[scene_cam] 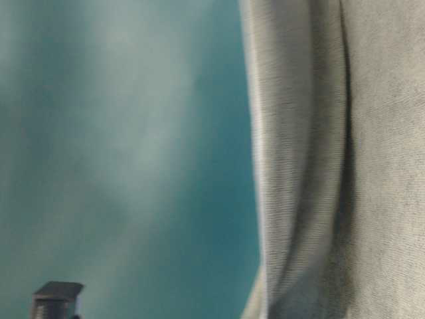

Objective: Fold a large towel.
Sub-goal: 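Lay the spread towel flat on the table with both grippers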

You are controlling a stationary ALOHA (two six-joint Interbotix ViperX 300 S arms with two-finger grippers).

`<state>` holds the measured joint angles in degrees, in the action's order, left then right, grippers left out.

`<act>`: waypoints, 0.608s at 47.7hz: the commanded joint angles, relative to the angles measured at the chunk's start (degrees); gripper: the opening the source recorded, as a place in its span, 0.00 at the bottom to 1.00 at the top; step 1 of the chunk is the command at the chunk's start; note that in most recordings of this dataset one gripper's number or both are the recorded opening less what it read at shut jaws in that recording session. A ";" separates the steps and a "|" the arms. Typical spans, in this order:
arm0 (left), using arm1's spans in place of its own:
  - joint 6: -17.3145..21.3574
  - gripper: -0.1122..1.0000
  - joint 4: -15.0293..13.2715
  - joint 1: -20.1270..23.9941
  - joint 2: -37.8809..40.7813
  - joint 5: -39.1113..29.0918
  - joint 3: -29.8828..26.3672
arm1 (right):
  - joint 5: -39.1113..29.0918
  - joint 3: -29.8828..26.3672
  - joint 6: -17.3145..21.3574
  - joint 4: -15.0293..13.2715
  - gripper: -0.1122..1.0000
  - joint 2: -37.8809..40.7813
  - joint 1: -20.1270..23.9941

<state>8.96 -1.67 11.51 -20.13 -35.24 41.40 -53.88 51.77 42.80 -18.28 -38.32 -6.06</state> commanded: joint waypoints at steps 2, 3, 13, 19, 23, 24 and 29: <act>-0.62 0.12 -0.18 -4.31 1.41 2.29 0.44 | 2.37 2.29 0.53 3.25 0.13 0.79 5.45; -0.70 0.12 -0.18 -5.19 1.76 2.64 0.53 | 3.25 2.81 0.62 3.78 0.13 0.97 6.50; -4.39 0.12 -0.26 -13.89 7.47 6.68 1.76 | 13.27 7.91 1.23 9.93 0.13 2.29 14.41; -8.70 0.12 -0.26 -18.54 10.90 8.96 1.93 | 16.96 10.11 3.34 13.36 0.13 4.04 17.58; -11.95 0.12 -0.26 -21.01 12.74 9.93 1.76 | 18.37 10.90 5.36 14.50 0.13 5.71 20.48; -12.83 0.12 -0.26 -21.53 13.10 10.20 1.67 | 18.54 10.90 5.80 14.59 0.13 6.06 21.27; -16.35 0.12 -0.35 -23.47 13.80 11.16 1.67 | 18.46 11.07 7.73 14.59 0.13 7.21 24.96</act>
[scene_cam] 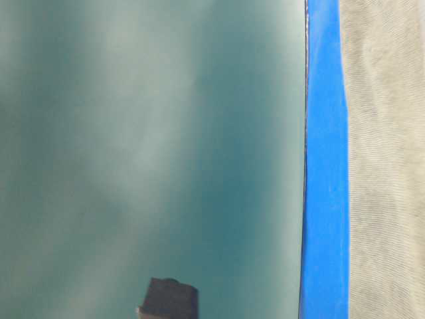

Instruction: Fold a large towel.

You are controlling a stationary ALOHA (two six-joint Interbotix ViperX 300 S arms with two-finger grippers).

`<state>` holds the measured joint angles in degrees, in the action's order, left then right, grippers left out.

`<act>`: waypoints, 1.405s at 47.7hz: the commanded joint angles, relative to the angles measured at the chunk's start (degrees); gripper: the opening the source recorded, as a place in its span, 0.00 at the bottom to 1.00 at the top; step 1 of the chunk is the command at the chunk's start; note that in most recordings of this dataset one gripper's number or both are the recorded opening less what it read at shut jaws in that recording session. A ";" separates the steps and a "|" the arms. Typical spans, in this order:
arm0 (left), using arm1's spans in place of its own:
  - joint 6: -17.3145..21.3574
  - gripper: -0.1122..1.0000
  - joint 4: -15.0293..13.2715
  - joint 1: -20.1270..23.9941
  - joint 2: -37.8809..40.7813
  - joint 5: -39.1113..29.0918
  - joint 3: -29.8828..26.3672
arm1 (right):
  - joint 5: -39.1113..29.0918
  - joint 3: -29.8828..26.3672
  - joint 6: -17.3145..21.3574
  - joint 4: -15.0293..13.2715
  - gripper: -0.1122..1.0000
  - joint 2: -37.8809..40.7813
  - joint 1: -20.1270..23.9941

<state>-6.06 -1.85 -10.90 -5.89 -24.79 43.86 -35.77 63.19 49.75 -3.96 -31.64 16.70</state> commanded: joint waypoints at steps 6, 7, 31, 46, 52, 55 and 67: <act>-3.16 0.12 0.00 -1.23 -0.26 0.88 -0.62 | 0.62 -0.18 2.20 0.00 0.13 1.14 3.16; -3.16 0.12 0.00 -1.14 -0.26 0.88 -0.62 | 0.62 -0.09 2.29 -0.09 0.13 1.23 3.16; -2.46 0.61 0.18 -1.05 -0.62 0.00 -4.13 | 2.46 -1.58 2.46 -5.01 0.47 2.55 1.14; 5.10 0.74 0.53 4.75 -7.73 -3.87 -5.89 | -13.89 -7.47 2.55 -15.47 0.63 -4.92 0.62; 9.58 0.74 0.53 11.07 -7.38 -1.58 -5.19 | -16.26 -6.42 2.81 -24.87 0.63 -6.68 -5.36; 11.51 0.74 0.53 14.15 -6.68 0.18 -4.75 | -15.56 -5.89 3.16 -27.60 0.63 -6.15 -11.43; 18.19 0.74 0.53 24.43 -1.67 5.89 -2.72 | -7.38 -1.05 2.20 -31.82 0.63 -0.70 -27.77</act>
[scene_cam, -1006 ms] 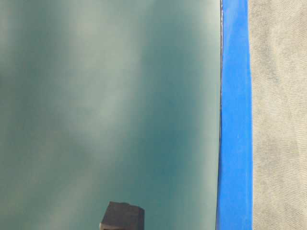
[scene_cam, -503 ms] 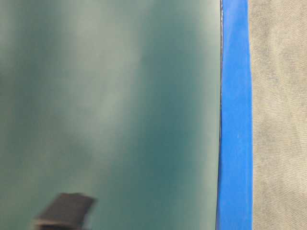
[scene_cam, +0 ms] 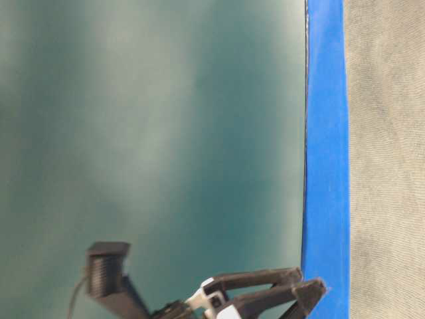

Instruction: Fold a large towel.

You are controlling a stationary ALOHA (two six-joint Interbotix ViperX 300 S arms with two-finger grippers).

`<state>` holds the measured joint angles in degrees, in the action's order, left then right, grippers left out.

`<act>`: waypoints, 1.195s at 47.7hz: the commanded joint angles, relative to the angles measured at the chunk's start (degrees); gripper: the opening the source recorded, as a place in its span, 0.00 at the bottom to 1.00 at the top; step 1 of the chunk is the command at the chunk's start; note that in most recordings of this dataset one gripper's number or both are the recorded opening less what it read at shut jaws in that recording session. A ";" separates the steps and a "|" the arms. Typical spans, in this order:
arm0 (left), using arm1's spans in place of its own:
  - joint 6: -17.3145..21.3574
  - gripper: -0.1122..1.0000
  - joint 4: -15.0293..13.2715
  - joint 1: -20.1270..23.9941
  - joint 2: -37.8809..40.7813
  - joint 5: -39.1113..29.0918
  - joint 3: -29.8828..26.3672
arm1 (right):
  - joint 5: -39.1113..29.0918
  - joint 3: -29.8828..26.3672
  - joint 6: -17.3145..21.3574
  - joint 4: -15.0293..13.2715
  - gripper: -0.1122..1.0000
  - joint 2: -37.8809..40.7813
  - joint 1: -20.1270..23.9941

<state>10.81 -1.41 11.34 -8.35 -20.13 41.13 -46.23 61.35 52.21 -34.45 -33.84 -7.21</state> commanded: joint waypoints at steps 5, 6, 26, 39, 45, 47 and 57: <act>2.64 0.74 0.09 5.45 3.60 2.99 0.70 | 8.88 2.20 -0.53 -2.29 0.63 3.96 -7.82; 2.72 0.74 0.09 5.98 4.13 3.43 0.70 | 10.02 2.29 -0.62 -2.46 0.63 4.48 -8.53; 5.98 0.73 0.09 10.37 10.63 9.23 2.72 | 25.75 2.64 -4.83 -3.60 0.63 17.40 -19.16; 9.76 0.45 0.09 10.46 11.43 9.14 2.64 | 27.33 2.55 -5.45 -5.10 0.57 20.57 -19.69; 10.37 0.20 0.09 10.90 11.43 8.26 2.29 | 26.54 2.46 -7.38 -5.54 0.30 20.48 -20.04; 10.55 0.14 0.09 11.07 11.43 7.65 2.20 | 26.54 2.37 -8.00 -5.54 0.18 20.48 -20.30; 10.37 0.12 0.09 11.60 10.90 3.60 1.49 | 26.28 1.93 -8.35 -5.54 0.12 19.86 -21.27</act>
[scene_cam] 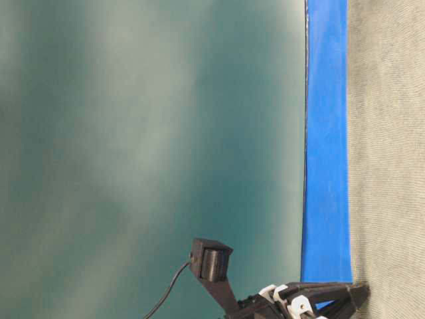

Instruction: Fold a large towel.

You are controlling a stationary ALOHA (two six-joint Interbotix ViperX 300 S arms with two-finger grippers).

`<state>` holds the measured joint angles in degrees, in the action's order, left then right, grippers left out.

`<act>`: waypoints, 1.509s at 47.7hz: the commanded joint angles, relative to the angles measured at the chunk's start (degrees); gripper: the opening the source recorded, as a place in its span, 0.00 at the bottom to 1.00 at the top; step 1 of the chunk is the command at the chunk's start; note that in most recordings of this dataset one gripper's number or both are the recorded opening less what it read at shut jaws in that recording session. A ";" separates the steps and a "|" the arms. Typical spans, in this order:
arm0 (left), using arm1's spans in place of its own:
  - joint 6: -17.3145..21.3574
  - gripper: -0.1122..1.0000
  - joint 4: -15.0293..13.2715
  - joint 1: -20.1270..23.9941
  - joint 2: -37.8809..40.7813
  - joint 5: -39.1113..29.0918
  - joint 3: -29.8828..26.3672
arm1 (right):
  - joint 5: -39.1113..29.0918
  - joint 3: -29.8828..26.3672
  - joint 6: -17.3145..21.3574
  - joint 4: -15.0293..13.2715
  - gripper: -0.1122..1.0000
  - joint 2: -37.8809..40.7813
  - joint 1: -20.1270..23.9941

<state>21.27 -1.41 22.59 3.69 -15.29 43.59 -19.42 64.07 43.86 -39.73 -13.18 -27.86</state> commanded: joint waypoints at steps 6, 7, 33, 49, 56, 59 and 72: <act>0.09 0.12 0.09 0.35 -3.52 -5.54 -2.37 | -3.34 -1.93 0.00 0.00 0.12 -4.22 -0.62; 0.18 0.12 0.09 0.35 -3.96 -6.15 -2.55 | -3.96 -2.29 0.00 0.09 0.12 -5.01 -0.62; -6.42 0.12 -0.26 -3.34 -23.99 -20.65 -7.03 | -13.80 -10.81 -5.19 11.87 0.12 -36.47 4.92; -14.59 0.12 -0.44 -17.40 -35.60 -16.52 -7.65 | -9.40 -13.27 -5.45 13.10 0.12 -42.10 8.00; -19.51 0.12 -0.44 -24.08 -36.39 -10.81 -7.82 | -7.29 -14.50 -5.54 11.51 0.12 -39.38 7.56; -22.32 0.12 -0.44 -26.46 -35.86 -9.05 -7.91 | -7.21 -15.12 -5.36 9.32 0.12 -37.35 6.42; -34.01 0.12 -0.44 -35.77 -28.39 -3.69 -12.48 | -2.29 -18.19 -5.36 7.12 0.12 -26.89 -0.09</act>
<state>-10.72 -1.76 -11.16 -26.81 -20.92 34.28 -23.73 48.60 38.67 -31.99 -42.63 -26.54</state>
